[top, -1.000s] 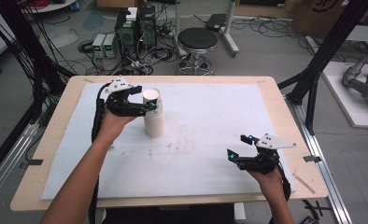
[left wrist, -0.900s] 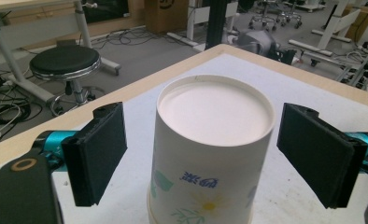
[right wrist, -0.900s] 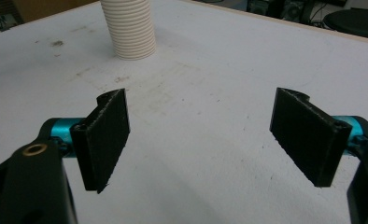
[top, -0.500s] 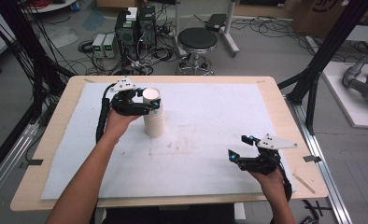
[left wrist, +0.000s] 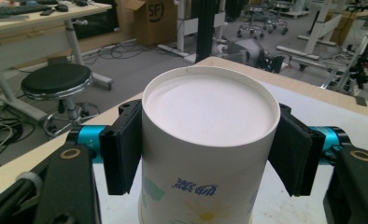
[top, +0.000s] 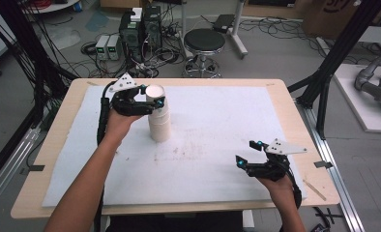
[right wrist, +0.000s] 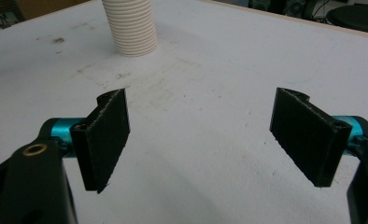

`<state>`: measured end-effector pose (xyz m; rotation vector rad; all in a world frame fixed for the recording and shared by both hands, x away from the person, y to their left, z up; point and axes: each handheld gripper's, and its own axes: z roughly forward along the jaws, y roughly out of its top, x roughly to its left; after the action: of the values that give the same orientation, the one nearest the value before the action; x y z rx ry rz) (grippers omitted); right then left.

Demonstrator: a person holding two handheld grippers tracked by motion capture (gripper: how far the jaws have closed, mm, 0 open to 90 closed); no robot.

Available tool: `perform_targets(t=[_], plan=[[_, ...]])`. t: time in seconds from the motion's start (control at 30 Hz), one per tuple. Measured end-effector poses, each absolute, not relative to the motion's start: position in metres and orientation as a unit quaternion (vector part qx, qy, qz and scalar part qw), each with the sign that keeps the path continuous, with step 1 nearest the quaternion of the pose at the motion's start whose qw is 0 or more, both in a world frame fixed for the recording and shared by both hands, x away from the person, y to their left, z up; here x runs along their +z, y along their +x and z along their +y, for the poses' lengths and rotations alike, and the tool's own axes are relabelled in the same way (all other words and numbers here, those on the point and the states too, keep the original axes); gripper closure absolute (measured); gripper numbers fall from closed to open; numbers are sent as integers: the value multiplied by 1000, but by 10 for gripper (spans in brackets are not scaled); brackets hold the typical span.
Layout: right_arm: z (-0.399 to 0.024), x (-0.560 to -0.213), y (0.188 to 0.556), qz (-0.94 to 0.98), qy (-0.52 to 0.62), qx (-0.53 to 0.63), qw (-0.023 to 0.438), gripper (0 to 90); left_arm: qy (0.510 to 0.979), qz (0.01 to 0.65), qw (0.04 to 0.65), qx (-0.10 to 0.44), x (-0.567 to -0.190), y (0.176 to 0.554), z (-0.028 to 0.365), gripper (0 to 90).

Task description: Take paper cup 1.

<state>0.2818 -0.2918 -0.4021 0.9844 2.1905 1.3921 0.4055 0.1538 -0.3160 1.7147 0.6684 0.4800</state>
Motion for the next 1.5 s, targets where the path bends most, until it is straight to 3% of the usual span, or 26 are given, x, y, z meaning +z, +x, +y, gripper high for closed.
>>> perform_targets(t=[0.3,0.7,1.2,1.5], plan=[[-292,-402,281,775,349,494,183,204,704,272,621,214,-284,393,163,342],[-292,-403,278,775,346,498,177,204,682,289,621,256,-264,359,184,349],[-303,-403,262,773,352,493,186,204,672,312,631,232,-318,304,231,351],[-302,-404,269,774,358,494,172,203,705,283,615,210,-338,290,227,350]])
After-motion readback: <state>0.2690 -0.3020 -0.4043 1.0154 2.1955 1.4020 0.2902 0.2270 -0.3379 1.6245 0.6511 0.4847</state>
